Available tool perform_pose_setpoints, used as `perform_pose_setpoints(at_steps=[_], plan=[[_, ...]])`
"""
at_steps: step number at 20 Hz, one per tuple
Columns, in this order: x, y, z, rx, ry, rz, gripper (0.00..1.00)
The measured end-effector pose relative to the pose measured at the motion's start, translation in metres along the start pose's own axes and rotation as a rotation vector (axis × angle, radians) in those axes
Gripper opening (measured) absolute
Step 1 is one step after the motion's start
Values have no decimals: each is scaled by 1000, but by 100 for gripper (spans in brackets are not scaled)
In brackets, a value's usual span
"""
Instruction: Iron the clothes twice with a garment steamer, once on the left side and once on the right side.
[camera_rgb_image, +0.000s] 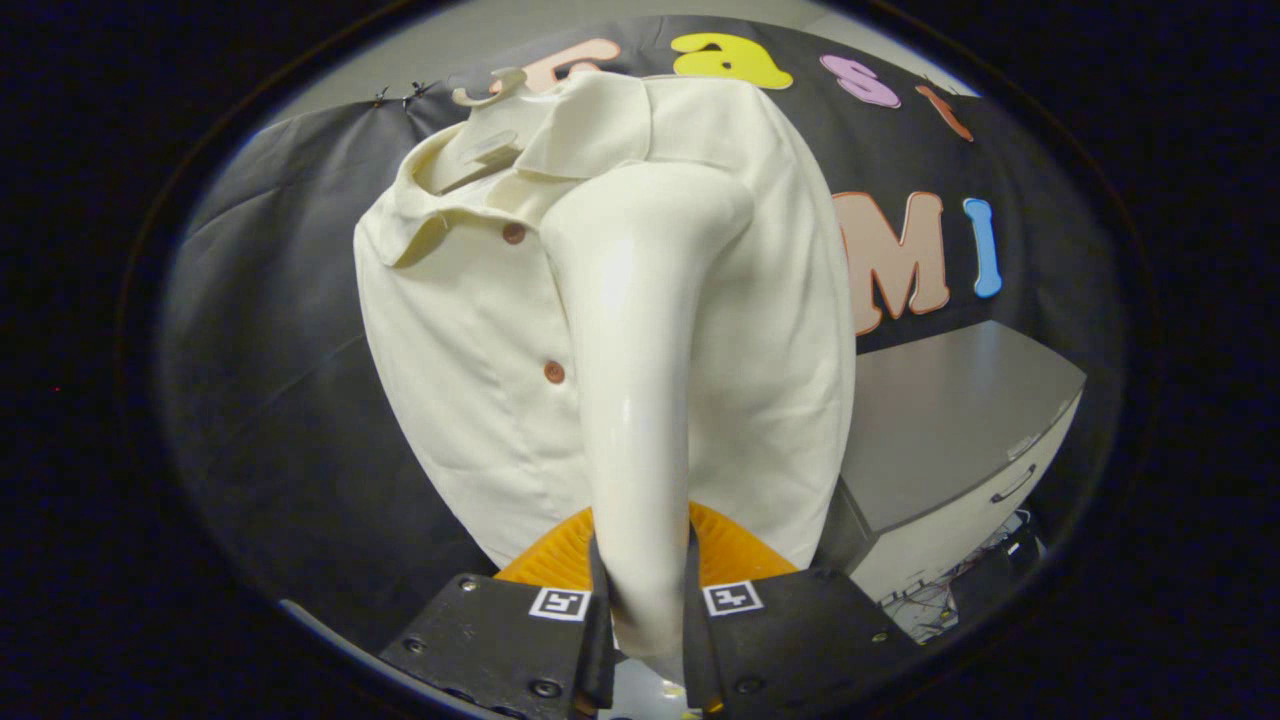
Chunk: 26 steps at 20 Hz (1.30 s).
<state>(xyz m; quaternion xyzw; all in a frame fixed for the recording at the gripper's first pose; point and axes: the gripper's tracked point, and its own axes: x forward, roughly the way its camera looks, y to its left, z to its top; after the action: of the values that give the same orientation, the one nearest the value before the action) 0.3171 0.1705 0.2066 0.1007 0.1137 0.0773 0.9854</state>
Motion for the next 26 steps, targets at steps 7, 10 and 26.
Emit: perform_pose_setpoints(at_steps=[7,10,26], plan=[[25,-11,-45,16,89,21,27],[33,-16,-68,20,128,25,27],[46,-55,-190,37,335,41,27]])
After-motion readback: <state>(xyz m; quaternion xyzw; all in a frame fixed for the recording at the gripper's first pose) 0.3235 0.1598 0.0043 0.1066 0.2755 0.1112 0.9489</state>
